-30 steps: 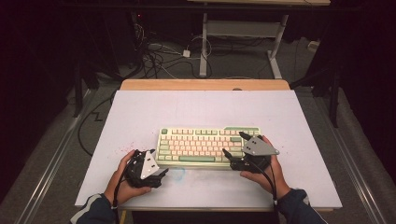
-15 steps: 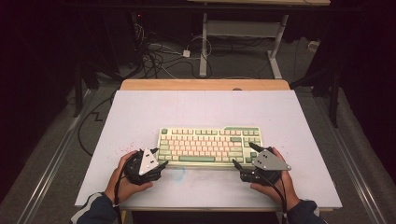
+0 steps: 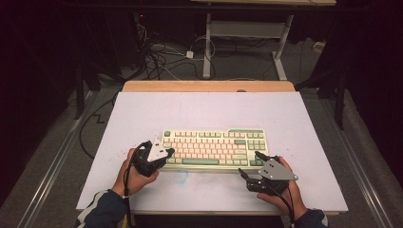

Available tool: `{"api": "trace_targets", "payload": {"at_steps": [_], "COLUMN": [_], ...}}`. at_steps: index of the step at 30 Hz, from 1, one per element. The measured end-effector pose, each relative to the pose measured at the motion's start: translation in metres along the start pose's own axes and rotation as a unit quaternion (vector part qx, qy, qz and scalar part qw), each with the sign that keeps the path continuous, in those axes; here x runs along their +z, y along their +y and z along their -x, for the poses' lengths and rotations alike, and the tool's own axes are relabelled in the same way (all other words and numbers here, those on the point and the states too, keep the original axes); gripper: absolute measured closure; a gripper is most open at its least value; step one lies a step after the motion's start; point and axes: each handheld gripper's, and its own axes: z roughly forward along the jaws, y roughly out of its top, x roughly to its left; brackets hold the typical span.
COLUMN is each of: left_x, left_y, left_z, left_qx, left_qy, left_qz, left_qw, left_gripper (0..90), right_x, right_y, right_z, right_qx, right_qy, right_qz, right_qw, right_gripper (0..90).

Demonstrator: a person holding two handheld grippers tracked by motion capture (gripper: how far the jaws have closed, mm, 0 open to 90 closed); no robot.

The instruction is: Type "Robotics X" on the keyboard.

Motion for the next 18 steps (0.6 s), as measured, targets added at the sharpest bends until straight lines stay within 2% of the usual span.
{"api": "trace_targets", "payload": {"at_steps": [4, 9, 18], "left_x": [0.013, 0.034, 0.060], "left_y": [0.007, 0.010, 0.012], "left_z": [0.004, 0.012, 0.027], "left_qx": [-0.004, -0.003, 0.007], "left_qy": [-0.004, -0.002, -0.006], "left_qz": [0.001, -0.009, -0.027], "left_qw": [1.0000, 1.0000, 0.9996], "left_gripper": [87.5, 87.4, 87.4], "right_x": [0.001, 0.001, 0.002], "right_y": [0.000, 0.000, -0.001], "right_z": [-0.002, -0.001, -0.002], "right_qx": [-0.003, -0.004, -0.010], "right_qy": [0.003, 0.004, 0.003], "right_qz": [-0.004, -0.002, -0.005], "right_qw": [1.0000, 1.0000, 0.9999], "right_gripper": [22.5, 22.5, 22.7]}}
